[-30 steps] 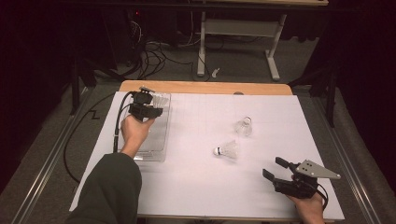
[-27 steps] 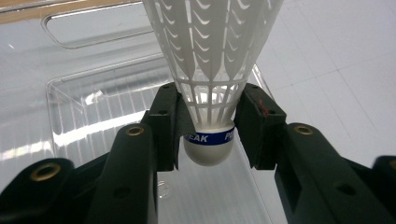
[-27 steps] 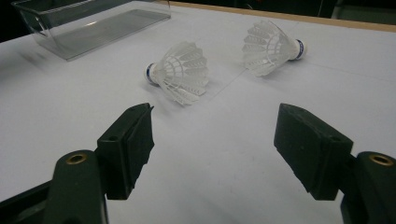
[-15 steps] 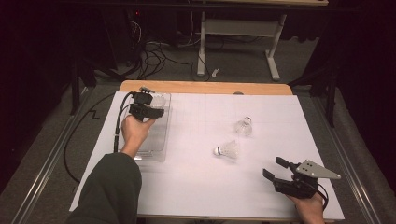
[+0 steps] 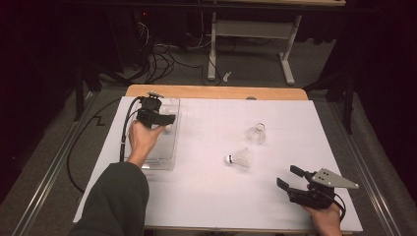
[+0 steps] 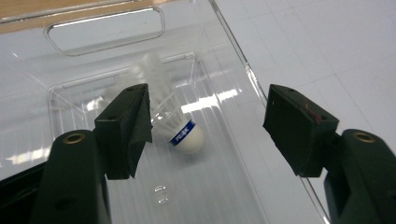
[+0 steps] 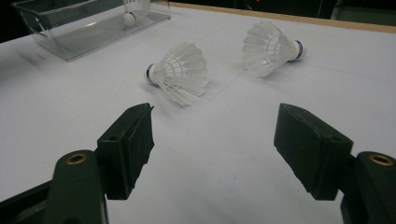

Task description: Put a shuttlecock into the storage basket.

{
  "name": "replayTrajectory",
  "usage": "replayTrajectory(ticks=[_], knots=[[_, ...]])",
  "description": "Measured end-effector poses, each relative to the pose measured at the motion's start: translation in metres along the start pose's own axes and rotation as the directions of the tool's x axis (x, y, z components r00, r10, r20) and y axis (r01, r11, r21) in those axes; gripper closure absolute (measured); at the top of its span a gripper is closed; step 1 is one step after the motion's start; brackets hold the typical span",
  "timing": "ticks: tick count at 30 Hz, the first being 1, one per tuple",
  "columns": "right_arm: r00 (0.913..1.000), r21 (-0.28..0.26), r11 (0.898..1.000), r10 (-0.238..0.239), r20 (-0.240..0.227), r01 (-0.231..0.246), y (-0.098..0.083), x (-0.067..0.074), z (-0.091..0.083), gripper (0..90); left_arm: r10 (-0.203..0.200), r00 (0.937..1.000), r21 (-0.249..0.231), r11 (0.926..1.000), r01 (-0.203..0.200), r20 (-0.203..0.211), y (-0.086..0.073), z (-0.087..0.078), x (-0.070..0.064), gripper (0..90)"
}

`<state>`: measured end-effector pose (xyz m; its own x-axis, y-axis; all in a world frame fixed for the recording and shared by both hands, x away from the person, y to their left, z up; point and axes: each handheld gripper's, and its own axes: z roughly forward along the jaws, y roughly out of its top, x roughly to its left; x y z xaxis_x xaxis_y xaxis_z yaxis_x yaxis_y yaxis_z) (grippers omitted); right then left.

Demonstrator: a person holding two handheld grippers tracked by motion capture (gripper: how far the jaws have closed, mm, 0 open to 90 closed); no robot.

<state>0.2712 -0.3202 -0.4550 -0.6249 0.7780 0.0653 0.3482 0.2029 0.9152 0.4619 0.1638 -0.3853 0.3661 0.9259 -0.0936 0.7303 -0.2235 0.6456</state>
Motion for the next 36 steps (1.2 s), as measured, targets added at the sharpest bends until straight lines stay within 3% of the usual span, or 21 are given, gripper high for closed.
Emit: replayTrajectory(ticks=[21,36], knots=[[1.0000,-0.001,1.000,0.002,0.001,-0.002,0.000,0.000,0.000,28.7,0.043,0.9986,-0.096,0.9945,-0.040,0.030,-0.011,-0.025,-0.010,33.6],[1.0000,-0.002,1.000,-0.001,0.000,0.001,0.000,0.000,0.000,28.6,0.040,0.9977,-0.147,0.9886,-0.031,0.055,-0.024,-0.037,-0.010,35.7]])
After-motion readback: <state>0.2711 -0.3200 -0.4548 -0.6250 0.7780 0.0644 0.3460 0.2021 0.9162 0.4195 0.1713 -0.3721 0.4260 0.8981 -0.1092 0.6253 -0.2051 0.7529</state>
